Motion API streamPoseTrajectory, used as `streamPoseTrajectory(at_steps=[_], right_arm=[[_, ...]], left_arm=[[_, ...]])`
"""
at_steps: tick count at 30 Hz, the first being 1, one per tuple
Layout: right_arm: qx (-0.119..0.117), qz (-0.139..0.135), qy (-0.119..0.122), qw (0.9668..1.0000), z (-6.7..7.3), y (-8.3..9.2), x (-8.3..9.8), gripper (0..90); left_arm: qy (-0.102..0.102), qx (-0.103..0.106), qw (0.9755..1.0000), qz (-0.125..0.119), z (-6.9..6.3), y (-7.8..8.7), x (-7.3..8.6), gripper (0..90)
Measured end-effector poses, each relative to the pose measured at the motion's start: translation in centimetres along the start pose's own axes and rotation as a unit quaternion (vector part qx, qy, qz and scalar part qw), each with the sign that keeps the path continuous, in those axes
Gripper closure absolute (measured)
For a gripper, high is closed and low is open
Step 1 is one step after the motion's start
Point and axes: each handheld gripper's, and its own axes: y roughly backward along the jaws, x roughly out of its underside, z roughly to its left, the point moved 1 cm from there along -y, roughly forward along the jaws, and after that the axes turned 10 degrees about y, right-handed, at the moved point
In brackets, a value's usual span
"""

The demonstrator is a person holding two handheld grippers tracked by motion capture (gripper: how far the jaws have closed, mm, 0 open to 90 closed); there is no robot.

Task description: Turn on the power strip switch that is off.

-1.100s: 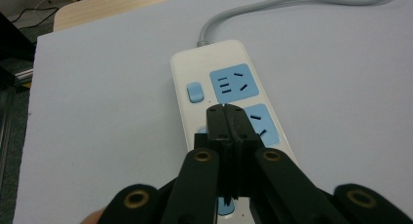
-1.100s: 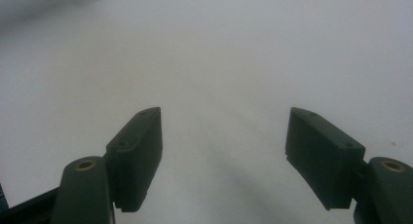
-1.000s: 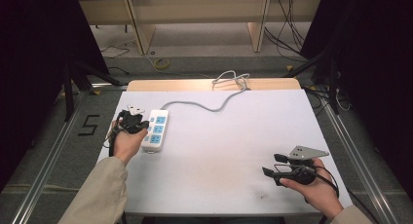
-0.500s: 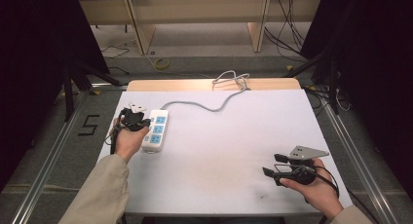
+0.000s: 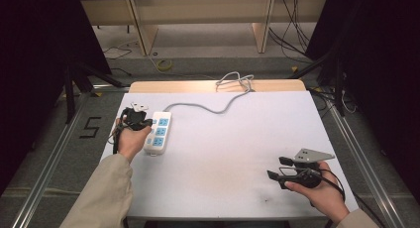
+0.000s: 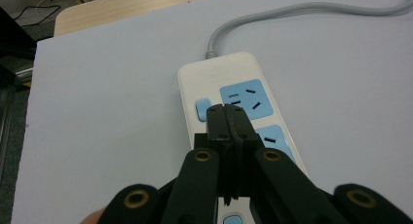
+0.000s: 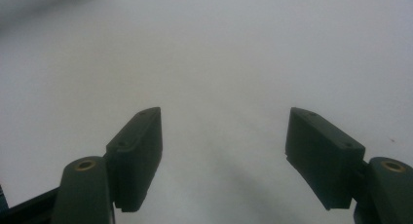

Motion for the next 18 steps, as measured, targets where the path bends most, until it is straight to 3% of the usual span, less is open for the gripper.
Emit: streamPoseTrajectory(at_steps=[18], right_arm=[[0.0,0.001,0.0,1.0,0.0,0.0,0.0,30.2]], left_arm=[[0.007,-0.015,0.9999,0.003,0.9,-1.3,-0.2,89.9]])
